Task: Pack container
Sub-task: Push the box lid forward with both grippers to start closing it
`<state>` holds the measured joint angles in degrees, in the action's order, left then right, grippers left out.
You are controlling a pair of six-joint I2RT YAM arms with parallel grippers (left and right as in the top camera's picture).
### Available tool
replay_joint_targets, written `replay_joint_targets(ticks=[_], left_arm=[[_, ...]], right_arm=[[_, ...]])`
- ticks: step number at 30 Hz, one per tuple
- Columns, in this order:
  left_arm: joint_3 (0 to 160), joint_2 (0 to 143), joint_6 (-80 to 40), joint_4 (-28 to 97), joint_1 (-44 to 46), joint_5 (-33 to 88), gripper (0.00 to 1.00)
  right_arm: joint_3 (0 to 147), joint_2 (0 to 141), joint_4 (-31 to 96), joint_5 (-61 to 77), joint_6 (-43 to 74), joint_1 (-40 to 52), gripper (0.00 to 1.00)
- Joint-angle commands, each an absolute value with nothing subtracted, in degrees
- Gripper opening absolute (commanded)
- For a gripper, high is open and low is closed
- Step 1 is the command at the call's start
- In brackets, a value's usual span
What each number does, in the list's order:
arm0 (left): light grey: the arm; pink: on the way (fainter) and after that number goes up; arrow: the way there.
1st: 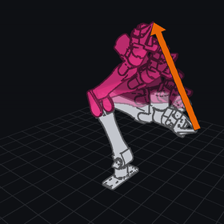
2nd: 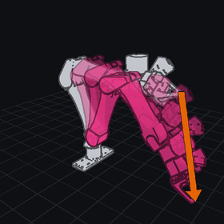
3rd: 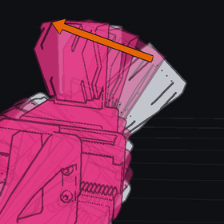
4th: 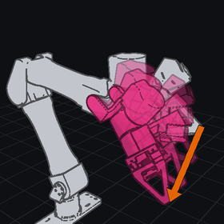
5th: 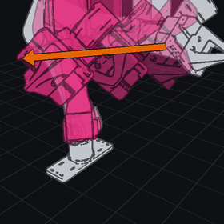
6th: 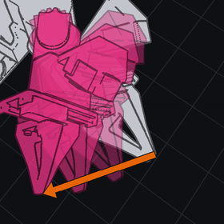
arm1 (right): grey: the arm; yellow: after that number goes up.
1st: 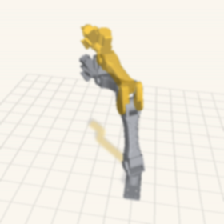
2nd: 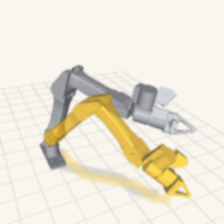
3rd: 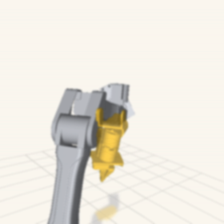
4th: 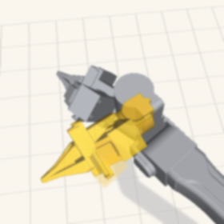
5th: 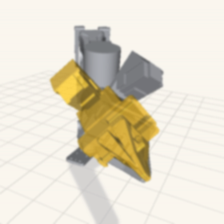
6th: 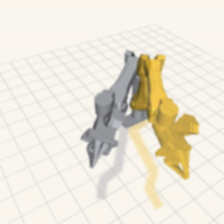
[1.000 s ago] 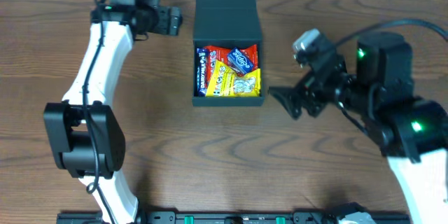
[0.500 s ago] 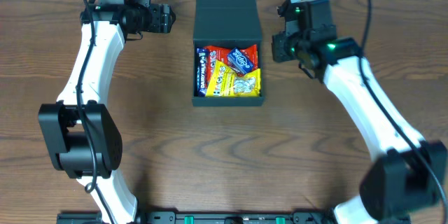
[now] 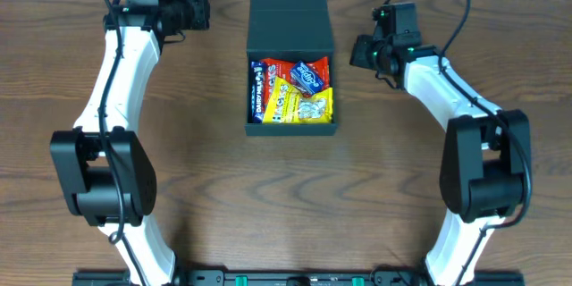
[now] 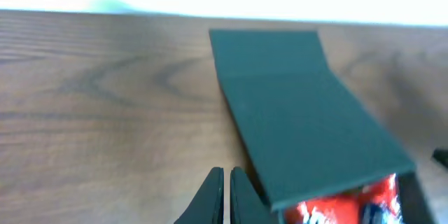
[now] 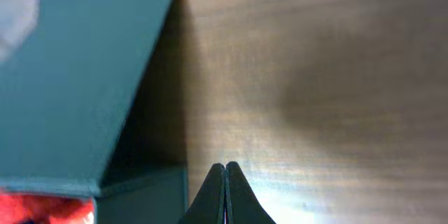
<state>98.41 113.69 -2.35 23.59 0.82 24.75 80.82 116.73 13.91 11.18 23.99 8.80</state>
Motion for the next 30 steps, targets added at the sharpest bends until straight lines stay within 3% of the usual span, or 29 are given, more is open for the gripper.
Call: replay_joint_targets(ticks=[1, 11, 20, 30], left_arm=[[99.96, 117.86, -9.15, 21.39, 0.75, 28.71, 0.06], [100.82, 131.83, -26.74, 10.66, -0.23, 39.48, 0.06], [102.5, 136.97, -32.08, 10.7, -0.19, 42.35, 0.06], [102.5, 137.53, -34.79, 12.05, 1.41, 43.53, 0.06]], right_arm=[[80.99, 118.24, 11.29, 16.03, 27.88, 7.27, 0.02], [82.02, 125.58, -1.56, 27.38, 36.8, 3.4, 0.02], [93.76, 134.93, 2.63, 35.09, 37.5, 4.8, 0.01], [95.11, 136.9, 2.83, 36.14, 38.3, 7.62, 0.02]])
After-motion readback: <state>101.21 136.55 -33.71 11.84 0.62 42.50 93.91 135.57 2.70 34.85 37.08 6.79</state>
